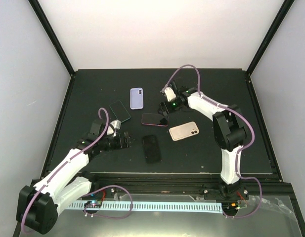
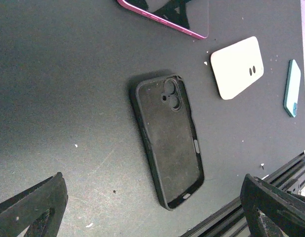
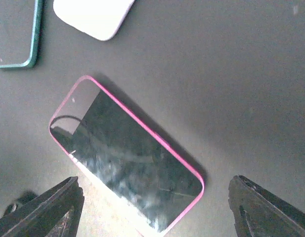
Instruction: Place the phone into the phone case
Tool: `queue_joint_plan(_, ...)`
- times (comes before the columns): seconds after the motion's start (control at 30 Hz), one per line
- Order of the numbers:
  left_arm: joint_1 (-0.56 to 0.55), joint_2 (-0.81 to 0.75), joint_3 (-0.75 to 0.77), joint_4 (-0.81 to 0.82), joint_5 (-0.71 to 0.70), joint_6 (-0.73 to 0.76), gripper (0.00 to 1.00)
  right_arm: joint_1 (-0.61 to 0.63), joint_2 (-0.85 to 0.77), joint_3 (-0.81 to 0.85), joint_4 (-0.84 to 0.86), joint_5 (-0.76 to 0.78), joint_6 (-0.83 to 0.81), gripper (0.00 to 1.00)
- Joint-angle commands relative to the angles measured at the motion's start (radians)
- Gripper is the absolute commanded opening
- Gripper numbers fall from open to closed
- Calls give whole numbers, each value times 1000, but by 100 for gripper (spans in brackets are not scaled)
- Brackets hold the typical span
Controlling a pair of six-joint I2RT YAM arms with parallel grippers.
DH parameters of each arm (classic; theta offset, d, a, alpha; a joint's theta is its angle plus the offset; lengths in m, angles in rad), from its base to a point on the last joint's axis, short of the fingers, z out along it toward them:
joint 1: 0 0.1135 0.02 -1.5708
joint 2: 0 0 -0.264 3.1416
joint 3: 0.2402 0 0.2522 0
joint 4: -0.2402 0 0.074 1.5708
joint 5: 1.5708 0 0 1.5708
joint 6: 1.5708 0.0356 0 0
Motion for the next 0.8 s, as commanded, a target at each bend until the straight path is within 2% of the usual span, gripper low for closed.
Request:
queue_joint_plan(0.0, -1, -31, -8, 15, 0, -18, 97, 21, 94, 115, -21, 20, -111, 82)
queue_joint_plan(0.33, -2, -90, -11, -57, -45, -15, 97, 66, 286, 342, -127, -33, -155, 84)
queue_joint_plan(0.53, -2, -120, -17, -66, -47, -24, 97, 85, 290, 327, -161, -54, -166, 84)
queue_joint_plan(0.77, -2, -112, -8, -73, -47, -22, 96, 131, 228, 212, -173, -24, -198, 84)
